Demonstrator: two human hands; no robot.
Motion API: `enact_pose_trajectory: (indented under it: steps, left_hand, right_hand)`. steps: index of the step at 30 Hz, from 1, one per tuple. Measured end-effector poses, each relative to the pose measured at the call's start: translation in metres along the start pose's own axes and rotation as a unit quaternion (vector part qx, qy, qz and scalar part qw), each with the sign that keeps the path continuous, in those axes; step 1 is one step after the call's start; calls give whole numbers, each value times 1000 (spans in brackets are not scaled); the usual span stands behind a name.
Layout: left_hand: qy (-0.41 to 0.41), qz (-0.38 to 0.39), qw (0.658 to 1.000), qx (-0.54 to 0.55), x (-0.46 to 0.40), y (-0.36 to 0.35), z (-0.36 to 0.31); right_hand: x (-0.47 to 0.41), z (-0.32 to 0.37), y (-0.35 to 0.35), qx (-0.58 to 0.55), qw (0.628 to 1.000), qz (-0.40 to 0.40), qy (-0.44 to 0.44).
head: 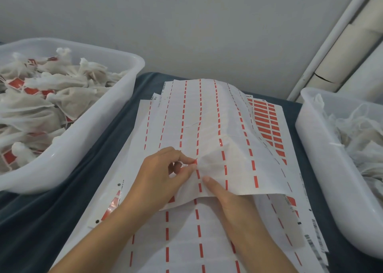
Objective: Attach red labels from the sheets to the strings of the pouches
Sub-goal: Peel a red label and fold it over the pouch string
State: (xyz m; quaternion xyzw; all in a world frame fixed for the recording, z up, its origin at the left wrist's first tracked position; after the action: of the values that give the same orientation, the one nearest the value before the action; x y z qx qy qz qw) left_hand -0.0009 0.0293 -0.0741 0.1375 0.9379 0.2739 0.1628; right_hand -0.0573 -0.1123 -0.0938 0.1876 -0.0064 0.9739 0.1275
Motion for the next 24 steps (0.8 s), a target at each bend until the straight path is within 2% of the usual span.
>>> enact_pose_trajectory:
  steps: [5, 8, 12, 14, 16, 17, 19, 21, 24]
  left_hand:
    - [47, -49, 998, -2, -1, 0, 4]
    - [51, -124, 991, -2, 0, 6, 4]
    - [17, -226, 968, 109, 4, 18, -10]
    - [-16, -232, 963, 136, 6, 22, -19]
    - [-58, -213, 965, 139, 8, 22, -25]
    - [-78, -202, 966, 139, 9, 22, -27]
    - [-110, -187, 967, 133, 11, 21, -28]
    - [-137, -163, 970, 118, 12, 18, -29]
    - [-168, -114, 976, 85, 12, 12, -30]
  right_hand:
    - [0, -3, -2, -74, 997, 5, -7]
    - [1, -3, -2, -141, 990, 14, -1]
    - [6, 8, 5, -199, 979, 37, 6]
    - [11, 16, 6, -184, 974, 121, -47]
    - [19, 20, 4, -91, 950, 268, -131]
    - [22, 19, 2, -62, 924, 349, -145]
    - [25, 19, 1, -62, 889, 437, -124]
    - [23, 25, 3, -126, 896, 417, -87]
    - [13, 26, 8, -161, 956, 241, -51]
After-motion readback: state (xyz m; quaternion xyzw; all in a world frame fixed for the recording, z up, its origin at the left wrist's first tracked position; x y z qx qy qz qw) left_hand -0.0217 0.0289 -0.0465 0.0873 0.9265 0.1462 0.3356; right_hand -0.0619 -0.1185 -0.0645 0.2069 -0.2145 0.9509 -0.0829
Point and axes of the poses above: each hand's wrist, its own x-axis away from the middle knuckle, its own y-axis out of the back of the hand, z = x × y, the point moved 2 cm from there along -x, towards the middle knuckle, and after that the axes turned 5 degrees about z, right-handed, at the moved point
